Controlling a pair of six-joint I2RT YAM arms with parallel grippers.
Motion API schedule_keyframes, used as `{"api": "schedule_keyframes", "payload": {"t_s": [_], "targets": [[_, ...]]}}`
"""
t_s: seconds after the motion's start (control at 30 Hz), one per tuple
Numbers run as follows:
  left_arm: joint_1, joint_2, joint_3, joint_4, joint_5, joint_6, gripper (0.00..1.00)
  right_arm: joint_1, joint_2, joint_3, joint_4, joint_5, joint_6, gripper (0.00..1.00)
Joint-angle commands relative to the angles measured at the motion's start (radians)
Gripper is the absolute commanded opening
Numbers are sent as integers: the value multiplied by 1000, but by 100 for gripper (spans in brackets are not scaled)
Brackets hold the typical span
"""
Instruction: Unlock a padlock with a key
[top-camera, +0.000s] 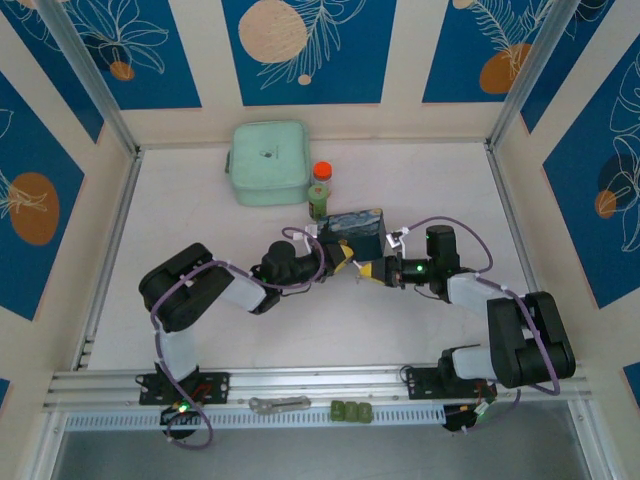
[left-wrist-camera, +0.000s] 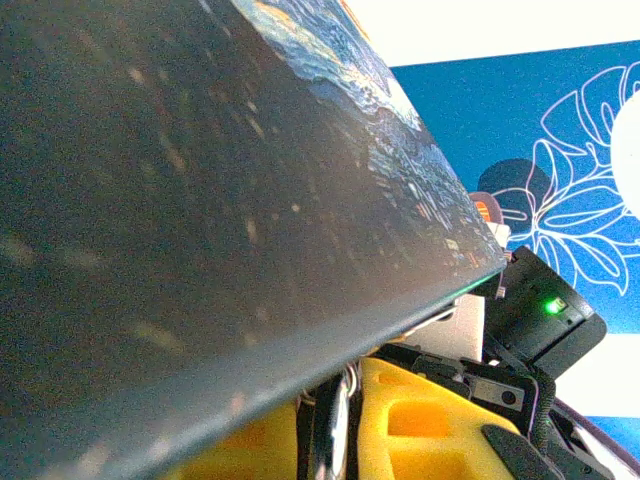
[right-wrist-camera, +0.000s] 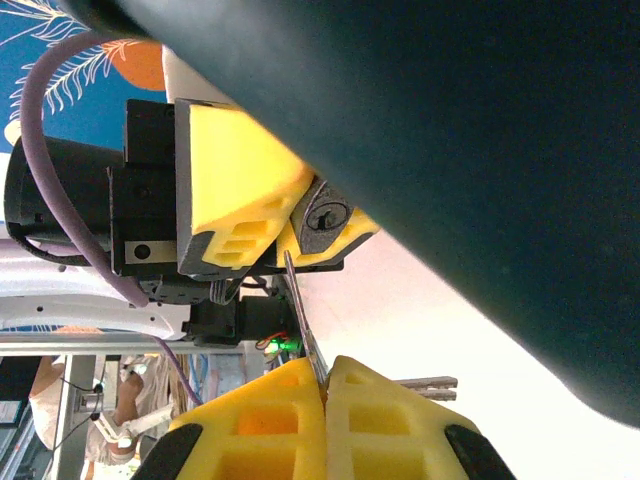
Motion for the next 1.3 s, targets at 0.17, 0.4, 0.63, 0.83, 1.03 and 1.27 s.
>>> {"api": "schedule_keyframes", "payload": {"t_s": [0.17, 0.4, 0.63, 0.83, 1.03, 1.27], "targets": [[8, -36, 15, 71, 18, 3, 0, 22, 21, -3, -9, 4, -19, 0], [6, -44, 18, 65, 22, 6, 0, 24, 38, -2, 7, 15, -15, 0], [3, -48, 15, 61, 25, 5, 0, 16, 30, 5, 50, 15, 13, 0], [-1, -39, 17, 65, 25, 3, 0, 14, 29, 7, 85, -18, 35, 0], [-6, -31, 30, 70, 36, 3, 0, 17, 48, 17, 98, 18, 62, 0], [-12, -28, 32, 83, 38, 1, 0, 56, 54, 67, 33, 79, 49, 0]]}}
